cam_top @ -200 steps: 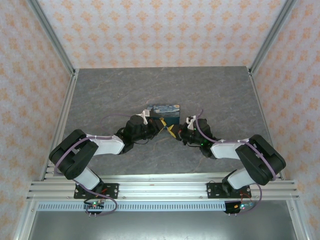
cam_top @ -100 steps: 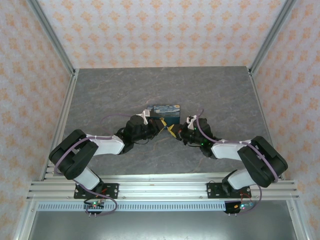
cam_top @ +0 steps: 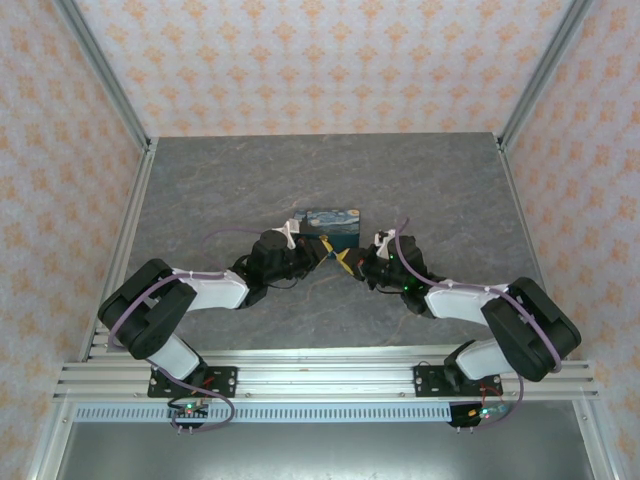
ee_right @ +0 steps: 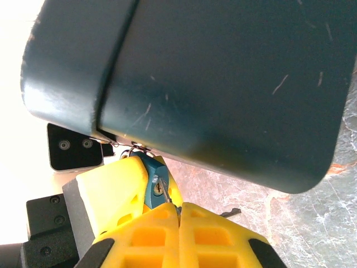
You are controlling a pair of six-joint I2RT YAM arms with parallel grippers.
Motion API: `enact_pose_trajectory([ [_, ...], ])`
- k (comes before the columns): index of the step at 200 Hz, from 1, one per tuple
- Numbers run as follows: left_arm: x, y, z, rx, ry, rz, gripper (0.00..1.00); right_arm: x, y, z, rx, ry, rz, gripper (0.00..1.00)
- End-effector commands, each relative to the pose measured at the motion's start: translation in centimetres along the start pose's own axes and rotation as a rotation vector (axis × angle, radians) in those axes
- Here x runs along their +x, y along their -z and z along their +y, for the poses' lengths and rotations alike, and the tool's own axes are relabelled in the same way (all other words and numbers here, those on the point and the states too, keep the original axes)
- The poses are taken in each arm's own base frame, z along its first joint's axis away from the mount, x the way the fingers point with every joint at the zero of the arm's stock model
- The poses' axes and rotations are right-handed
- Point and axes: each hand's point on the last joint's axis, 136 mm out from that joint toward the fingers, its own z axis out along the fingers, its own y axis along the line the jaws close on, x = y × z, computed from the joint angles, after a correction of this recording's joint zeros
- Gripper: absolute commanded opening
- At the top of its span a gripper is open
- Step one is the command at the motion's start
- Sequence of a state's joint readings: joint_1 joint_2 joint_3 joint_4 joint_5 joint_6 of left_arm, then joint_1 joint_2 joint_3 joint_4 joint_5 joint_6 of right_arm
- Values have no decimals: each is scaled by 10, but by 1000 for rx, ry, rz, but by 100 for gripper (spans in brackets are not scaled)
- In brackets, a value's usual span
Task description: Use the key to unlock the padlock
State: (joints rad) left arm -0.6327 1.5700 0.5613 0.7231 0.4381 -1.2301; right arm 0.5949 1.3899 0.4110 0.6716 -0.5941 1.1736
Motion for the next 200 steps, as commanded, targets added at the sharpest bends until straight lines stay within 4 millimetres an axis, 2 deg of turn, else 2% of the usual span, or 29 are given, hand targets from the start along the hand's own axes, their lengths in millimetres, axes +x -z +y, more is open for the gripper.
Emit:
enact_pose_trajectory([
  [1,-4,4,-18,50,-24,-12,0,-2,-5,16,-37,36,0,0],
  [121,-3,1,-16,46,-21,-5,0,1,-10,26,-59,45,20,0],
  [200,-2,-1,-10,34,-20,-1,0,2,-3,32,-70,53,13,0],
])
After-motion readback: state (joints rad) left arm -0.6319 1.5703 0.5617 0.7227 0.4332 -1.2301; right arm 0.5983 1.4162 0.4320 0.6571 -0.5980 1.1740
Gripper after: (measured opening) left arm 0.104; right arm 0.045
